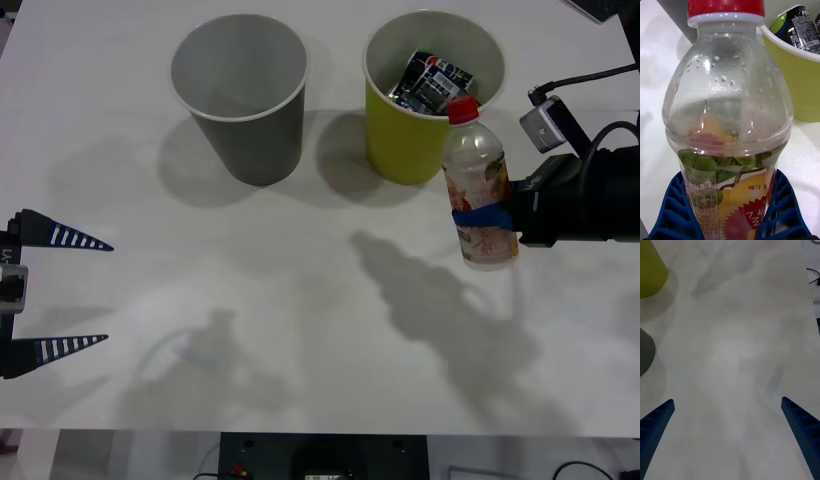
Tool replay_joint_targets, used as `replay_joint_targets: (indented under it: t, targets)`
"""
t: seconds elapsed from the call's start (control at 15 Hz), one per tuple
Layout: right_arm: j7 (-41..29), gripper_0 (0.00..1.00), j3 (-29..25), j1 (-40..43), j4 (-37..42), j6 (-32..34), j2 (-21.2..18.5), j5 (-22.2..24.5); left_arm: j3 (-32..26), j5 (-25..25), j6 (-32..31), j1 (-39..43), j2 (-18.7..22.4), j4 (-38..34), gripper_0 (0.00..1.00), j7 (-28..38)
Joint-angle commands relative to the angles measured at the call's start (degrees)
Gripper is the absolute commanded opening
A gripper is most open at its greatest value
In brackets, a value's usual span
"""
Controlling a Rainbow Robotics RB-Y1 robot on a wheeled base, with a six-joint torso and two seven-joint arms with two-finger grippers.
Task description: Put the can into the green bin and the plastic bottle into the gray bin
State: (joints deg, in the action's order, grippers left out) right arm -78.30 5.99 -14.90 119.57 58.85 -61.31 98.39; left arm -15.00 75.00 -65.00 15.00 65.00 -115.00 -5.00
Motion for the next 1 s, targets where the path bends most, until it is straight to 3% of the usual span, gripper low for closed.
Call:
replay_joint_targets:
  t: [0.07, 0.33, 0.67, 0.8, 1.0]
  targets:
    - [-0.1, 0.00, -0.3, -5.2, 0.0, 4.3, -0.5, -1.4, 0.0, 0.0, 0.0, 0.0, 0.0, 0.0, 0.98, 0.0]
    - [-0.2, 0.00, 2.5, -18.1, -0.7, 13.0, -0.8, -2.2, 0.0, 0.0, 0.0, 0.0, 0.0, 0.0, 0.98, 0.0]
    - [-0.2, 0.00, 15.5, -38.5, -7.7, 15.5, -0.5, -3.4, 0.0, 0.0, 0.0, 0.0, 0.0, 0.0, 0.98, 0.0]
    - [-0.1, 0.00, 19.4, -45.0, -12.0, 15.7, 2.1, -3.1, 0.0, 0.0, 0.0, 0.0, 0.0, 0.0, 0.98, 0.0]
    - [-0.2, 0.00, 21.6, -53.7, -20.2, 20.4, 9.5, 0.3, 0.0, 0.0, 0.0, 0.0, 0.0, 0.0, 0.98, 0.0]
